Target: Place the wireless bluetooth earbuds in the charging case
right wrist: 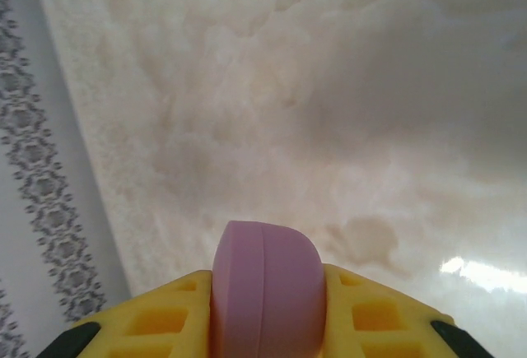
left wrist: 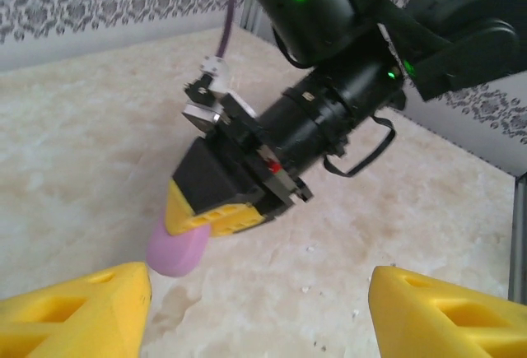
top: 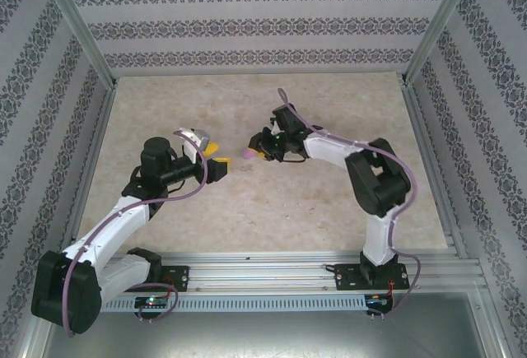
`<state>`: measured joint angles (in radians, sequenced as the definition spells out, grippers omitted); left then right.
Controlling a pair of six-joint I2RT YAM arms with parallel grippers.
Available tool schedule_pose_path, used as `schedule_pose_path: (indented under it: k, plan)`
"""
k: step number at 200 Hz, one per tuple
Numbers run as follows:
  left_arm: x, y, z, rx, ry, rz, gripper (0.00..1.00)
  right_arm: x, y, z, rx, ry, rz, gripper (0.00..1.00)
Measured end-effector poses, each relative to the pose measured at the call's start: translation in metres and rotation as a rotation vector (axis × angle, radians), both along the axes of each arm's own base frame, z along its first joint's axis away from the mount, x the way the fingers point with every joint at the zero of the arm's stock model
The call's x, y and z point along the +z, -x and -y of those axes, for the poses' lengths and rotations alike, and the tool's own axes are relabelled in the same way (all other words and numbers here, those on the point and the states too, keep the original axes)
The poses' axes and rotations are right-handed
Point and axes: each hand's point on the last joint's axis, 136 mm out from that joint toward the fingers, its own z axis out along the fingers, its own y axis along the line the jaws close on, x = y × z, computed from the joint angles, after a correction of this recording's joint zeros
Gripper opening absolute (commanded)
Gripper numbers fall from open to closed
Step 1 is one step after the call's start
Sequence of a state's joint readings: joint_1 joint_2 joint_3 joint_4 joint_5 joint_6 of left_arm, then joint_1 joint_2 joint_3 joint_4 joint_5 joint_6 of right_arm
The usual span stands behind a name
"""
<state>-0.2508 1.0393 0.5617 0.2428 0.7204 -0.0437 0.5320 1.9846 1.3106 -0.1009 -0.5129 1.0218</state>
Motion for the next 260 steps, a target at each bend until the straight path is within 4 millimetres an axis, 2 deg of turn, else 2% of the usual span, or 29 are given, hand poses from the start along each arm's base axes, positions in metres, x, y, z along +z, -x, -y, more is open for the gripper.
schedule_pose_path:
  k: [19,44,56,75,96,117,136,150,163,197,206,214,235,240,250,260]
  plan:
    - [-0.008,-0.002,-0.003,0.011,-0.005,-0.020,0.70,-0.017,-0.016,-0.008,0.024,0.030,0.008,0.21]
    - [-0.017,-0.008,-0.009,0.030,-0.011,-0.045,0.69,-0.030,-0.030,-0.008,0.042,0.060,0.018,0.23]
    - [-0.022,-0.011,-0.011,0.037,-0.014,-0.061,0.69,-0.034,-0.035,-0.007,0.048,0.071,0.022,0.27]
    - [-0.031,-0.016,-0.013,0.044,-0.016,-0.085,0.69,-0.037,-0.043,-0.003,0.057,0.080,0.029,0.39]
    - [-0.038,-0.021,-0.016,0.052,-0.018,-0.102,0.69,-0.040,-0.043,0.002,0.065,0.104,0.028,0.47]
    - [-0.041,-0.023,-0.019,0.061,-0.018,-0.112,0.69,-0.047,-0.037,0.009,0.074,0.145,0.010,0.50]
    - [-0.039,-0.027,-0.025,0.080,-0.018,-0.107,0.69,-0.044,-0.031,0.017,0.085,0.188,0.005,0.51]
    - [-0.033,-0.034,-0.031,0.104,-0.022,-0.090,0.70,-0.032,-0.028,0.024,0.088,0.223,0.023,0.53]
    - [-0.027,-0.040,-0.039,0.136,-0.030,-0.076,0.70,-0.009,-0.026,0.032,0.088,0.249,0.071,0.54]
    - [-0.010,-0.055,-0.067,0.264,-0.075,-0.030,0.73,0.079,-0.020,0.060,0.062,0.305,0.280,0.59]
    - [-0.007,-0.058,-0.078,0.316,-0.099,-0.018,0.82,0.101,-0.017,0.074,0.037,0.332,0.342,0.63]
    - [-0.006,-0.061,-0.089,0.369,-0.128,-0.008,0.99,0.117,-0.013,0.089,0.011,0.365,0.390,0.68]
    - [-0.007,-0.066,-0.121,0.532,-0.219,-0.003,1.00,0.143,0.002,0.133,-0.062,0.479,0.507,0.78]
    - [-0.007,-0.065,-0.128,0.564,-0.242,0.000,1.00,0.147,0.007,0.144,-0.083,0.504,0.527,0.82]
    - [-0.006,-0.064,-0.142,0.628,-0.284,0.009,1.00,0.150,0.016,0.166,-0.110,0.564,0.578,0.96]
    - [-0.003,-0.062,-0.155,0.688,-0.318,0.028,1.00,0.150,0.026,0.188,-0.150,0.622,0.617,0.98]
